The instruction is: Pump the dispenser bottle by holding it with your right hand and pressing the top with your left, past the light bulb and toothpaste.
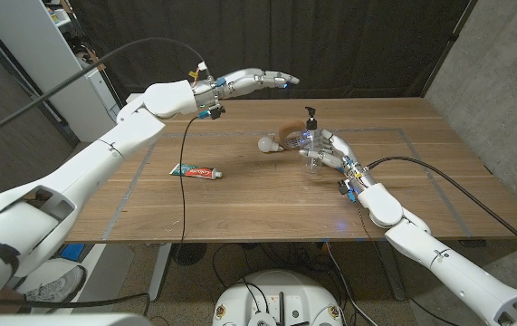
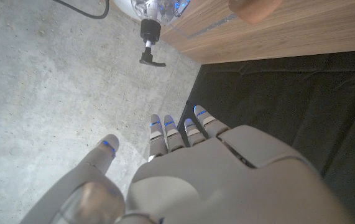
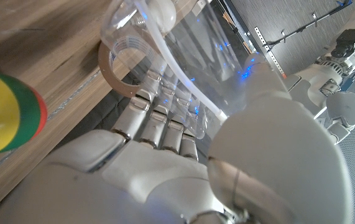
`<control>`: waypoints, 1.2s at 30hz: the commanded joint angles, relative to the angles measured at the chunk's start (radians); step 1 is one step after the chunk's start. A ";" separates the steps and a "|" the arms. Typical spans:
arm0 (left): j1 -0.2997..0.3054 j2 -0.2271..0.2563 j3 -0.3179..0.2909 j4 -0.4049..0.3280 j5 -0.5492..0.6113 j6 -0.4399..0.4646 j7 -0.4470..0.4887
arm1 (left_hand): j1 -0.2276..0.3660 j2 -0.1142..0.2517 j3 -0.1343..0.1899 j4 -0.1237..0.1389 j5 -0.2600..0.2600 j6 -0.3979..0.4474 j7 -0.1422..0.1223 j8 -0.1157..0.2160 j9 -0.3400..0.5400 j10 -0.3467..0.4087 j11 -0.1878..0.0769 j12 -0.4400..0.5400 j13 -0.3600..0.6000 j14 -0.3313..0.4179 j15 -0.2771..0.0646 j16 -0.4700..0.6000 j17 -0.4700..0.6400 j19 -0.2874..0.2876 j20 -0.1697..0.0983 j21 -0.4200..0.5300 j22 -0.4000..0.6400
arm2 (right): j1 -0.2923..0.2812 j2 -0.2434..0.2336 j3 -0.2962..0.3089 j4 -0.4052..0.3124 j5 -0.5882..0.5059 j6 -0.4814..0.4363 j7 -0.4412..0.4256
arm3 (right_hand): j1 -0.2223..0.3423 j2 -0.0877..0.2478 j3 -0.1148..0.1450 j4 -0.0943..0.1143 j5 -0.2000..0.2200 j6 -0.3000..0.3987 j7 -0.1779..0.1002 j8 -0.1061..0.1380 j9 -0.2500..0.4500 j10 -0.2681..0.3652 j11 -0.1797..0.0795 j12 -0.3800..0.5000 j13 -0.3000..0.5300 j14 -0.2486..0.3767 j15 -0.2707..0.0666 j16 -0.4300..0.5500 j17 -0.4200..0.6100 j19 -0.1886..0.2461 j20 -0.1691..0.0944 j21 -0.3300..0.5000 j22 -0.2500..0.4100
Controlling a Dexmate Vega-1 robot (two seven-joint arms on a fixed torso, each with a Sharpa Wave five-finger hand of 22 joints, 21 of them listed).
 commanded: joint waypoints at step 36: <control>-0.138 -0.074 0.107 0.179 0.230 -0.243 -0.076 | -0.018 0.105 -0.051 0.039 0.009 -0.069 -0.014 -0.009 -0.001 -0.092 -0.015 -0.009 0.000 -0.116 -0.057 0.000 0.005 -0.173 -0.098 -0.004 0.006 | 0.013 0.012 -0.008 0.020 -0.008 -0.003 -0.009 | 0.065 0.065 0.015 0.015 0.021 0.009 -0.017 0.012 -0.002 0.021 -0.012 -0.008 0.007 0.015 -0.116 -0.018 0.015 0.027 -0.040 0.009 0.000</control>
